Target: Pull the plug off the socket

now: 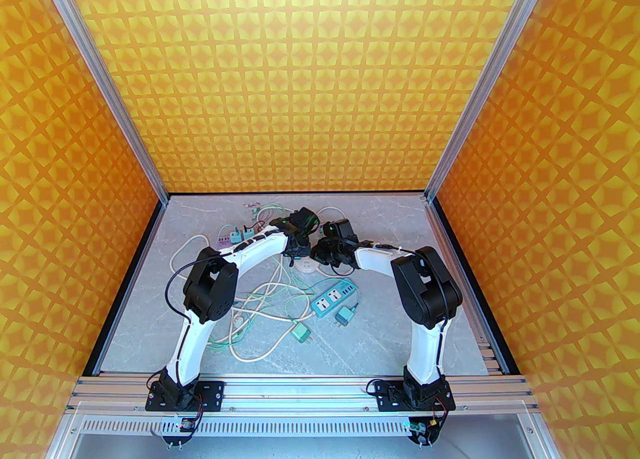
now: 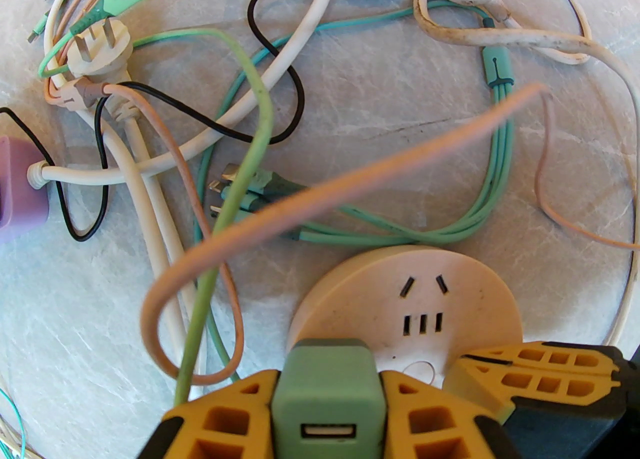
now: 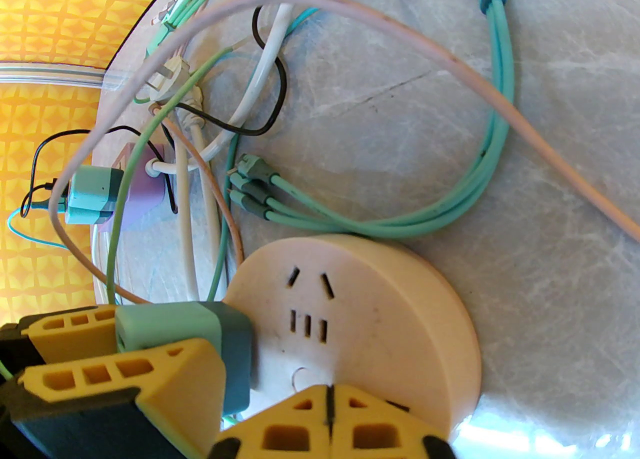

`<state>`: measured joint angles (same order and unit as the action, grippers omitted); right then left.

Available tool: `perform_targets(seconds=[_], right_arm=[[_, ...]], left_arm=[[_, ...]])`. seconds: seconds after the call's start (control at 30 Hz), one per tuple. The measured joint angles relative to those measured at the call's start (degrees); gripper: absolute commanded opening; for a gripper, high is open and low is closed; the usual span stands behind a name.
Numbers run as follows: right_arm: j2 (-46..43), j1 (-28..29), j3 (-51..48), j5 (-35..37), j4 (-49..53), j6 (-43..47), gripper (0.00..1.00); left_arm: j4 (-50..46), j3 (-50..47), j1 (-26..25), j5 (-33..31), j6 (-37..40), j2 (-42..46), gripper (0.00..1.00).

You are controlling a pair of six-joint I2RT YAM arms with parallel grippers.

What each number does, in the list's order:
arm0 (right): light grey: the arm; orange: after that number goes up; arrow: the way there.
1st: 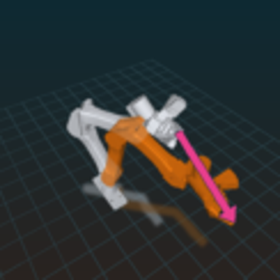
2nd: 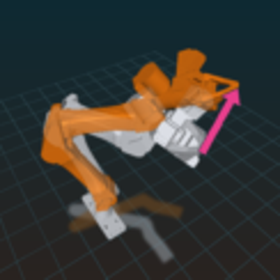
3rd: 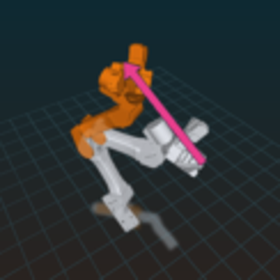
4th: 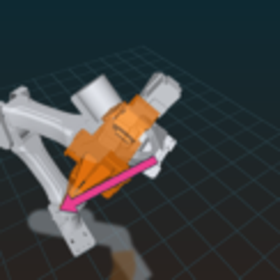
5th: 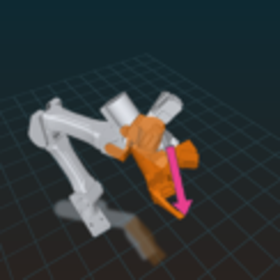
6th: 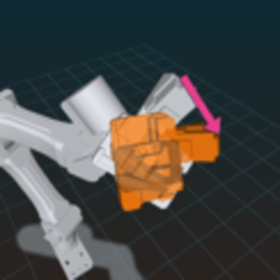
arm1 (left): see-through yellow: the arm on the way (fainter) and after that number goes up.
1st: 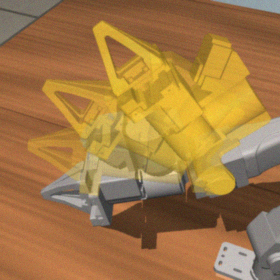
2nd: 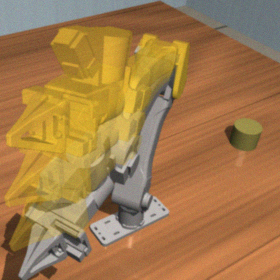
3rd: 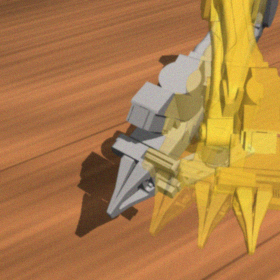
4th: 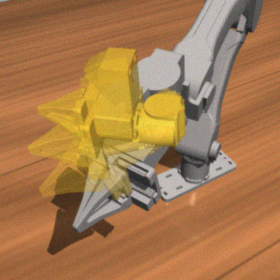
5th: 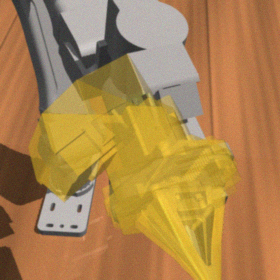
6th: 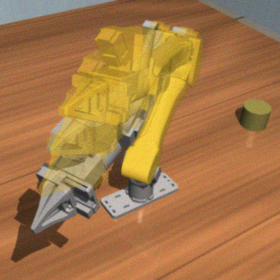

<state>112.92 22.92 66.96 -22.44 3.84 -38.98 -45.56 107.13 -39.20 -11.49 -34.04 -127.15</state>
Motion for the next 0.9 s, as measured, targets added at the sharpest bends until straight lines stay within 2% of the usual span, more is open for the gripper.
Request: perform_targets(seconds=[0.2, 0.3, 0.57, 0.73, 0.9], right_arm=[[0.0, 0.0, 0.2, 0.1, 0.1, 0.2, 0.00], [0.0, -0.5, 0.2, -0.7, 0.2, 0.0, 0.00], [0.2, -0.4, 0.2, -0.5, 0.1, 0.0, 0.00], [0.3, -0.1, 0.2, -0.2, -0.2, 0.0, 0.00], [0.3, -0.1, 0.2, 0.0, -0.2, 0.0, 0.00]], left_arm=[[-6.3, 7.7, -2.4, -6.0, 2.1, -4.5, 0.02], [-7.9, 10.1, -2.7, -7.0, 2.6, -5.6, 0.02], [-6.3, 7.8, -2.3, -6.4, 2.4, -4.5, 0.02], [-2.0, 1.7, -0.3, -2.4, 1.2, -0.6, 0.01], [-1.6, 1.1, 0.2, -1.1, 0.9, 1.3, 0.01]])
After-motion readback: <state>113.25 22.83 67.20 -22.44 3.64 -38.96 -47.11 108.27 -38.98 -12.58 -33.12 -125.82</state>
